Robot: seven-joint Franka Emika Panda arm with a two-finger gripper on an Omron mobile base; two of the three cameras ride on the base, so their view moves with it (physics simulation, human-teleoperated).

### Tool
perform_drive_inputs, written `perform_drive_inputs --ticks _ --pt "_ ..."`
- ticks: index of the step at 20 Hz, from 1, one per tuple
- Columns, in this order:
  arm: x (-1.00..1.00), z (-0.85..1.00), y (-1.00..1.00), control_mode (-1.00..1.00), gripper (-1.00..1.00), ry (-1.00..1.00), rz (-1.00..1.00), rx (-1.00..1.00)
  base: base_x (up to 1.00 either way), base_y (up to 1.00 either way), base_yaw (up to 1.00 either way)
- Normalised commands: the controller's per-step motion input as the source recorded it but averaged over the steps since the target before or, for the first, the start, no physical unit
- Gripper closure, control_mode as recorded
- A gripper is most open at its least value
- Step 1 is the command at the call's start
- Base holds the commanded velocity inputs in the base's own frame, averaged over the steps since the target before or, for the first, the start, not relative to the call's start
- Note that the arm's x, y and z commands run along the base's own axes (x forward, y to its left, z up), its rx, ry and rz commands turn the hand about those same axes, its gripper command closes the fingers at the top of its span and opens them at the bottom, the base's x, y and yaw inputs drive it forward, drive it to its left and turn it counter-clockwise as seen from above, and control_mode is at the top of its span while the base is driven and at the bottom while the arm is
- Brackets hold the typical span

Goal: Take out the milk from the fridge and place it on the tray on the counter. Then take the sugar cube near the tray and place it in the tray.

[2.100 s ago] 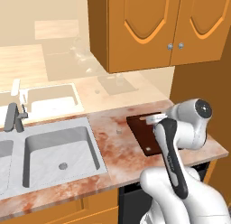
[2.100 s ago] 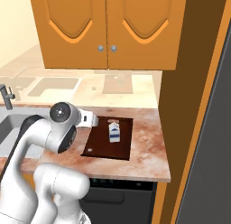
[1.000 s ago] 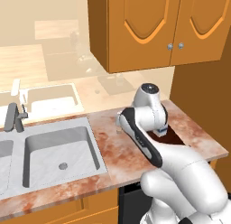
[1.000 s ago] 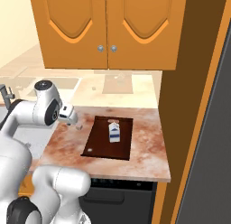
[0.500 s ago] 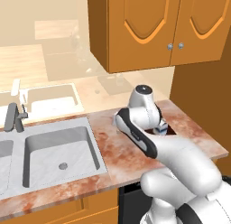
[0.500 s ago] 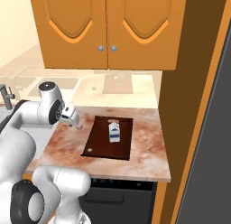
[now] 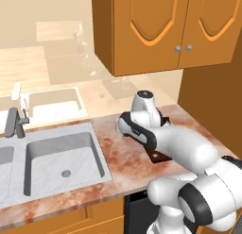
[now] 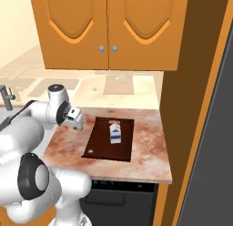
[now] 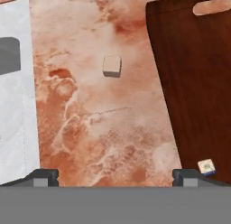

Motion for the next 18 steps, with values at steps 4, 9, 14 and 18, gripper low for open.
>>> perform_drive_inputs --ticks 4,9,14,18 --pt "0.49 -0.16 0.04 -1.00 -1.00 0.14 -0.04 0.00 0.00 0.00 0.00" --pt "0.44 -0.15 0.03 -1.00 -1.00 0.12 -0.04 0.00 0.00 0.00 0.00" --pt "0.36 -0.19 0.07 -1.00 -1.00 0.04 -0.04 0.00 0.00 0.00 0.00" --pt "0.29 -0.19 0.15 -1.00 -1.00 0.02 -0.03 0.00 0.00 0.00 0.00"
